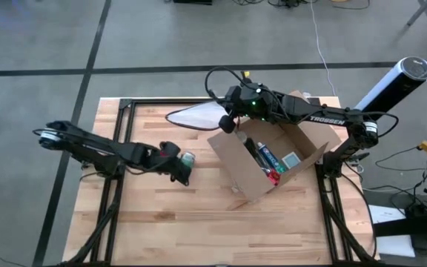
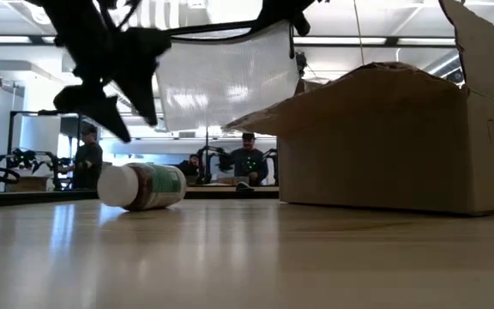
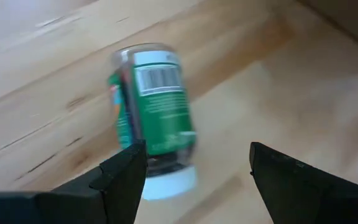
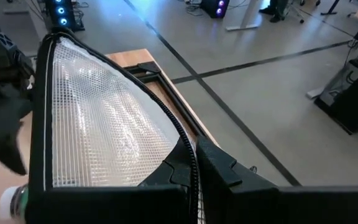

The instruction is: Unpack boxes

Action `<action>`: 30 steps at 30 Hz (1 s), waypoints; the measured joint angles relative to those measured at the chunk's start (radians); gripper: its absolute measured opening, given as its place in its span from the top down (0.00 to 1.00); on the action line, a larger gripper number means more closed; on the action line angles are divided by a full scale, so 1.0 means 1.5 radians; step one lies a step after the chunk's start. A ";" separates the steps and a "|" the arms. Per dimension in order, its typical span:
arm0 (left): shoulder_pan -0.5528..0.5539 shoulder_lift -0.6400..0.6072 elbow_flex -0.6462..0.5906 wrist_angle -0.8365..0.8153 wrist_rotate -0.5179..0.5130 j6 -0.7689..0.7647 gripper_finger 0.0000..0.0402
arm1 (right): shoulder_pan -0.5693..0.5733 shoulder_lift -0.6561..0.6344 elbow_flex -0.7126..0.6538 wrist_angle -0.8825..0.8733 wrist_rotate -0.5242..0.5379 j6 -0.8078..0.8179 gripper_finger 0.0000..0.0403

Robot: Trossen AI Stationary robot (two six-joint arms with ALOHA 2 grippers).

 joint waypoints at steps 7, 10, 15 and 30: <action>0.051 0.038 -0.010 0.053 0.013 0.028 0.29 | 0.000 0.000 0.000 -0.011 -0.010 0.002 1.00; 0.077 0.066 -0.010 0.075 0.047 0.056 0.26 | 0.000 0.000 0.000 -0.014 -0.021 0.005 1.00; 0.109 0.127 -0.010 0.061 0.081 0.068 0.21 | 0.000 0.000 0.000 -0.030 -0.023 0.008 1.00; 0.116 0.228 -0.010 0.158 0.219 0.051 0.34 | 0.000 0.000 -0.001 -0.033 -0.028 0.001 1.00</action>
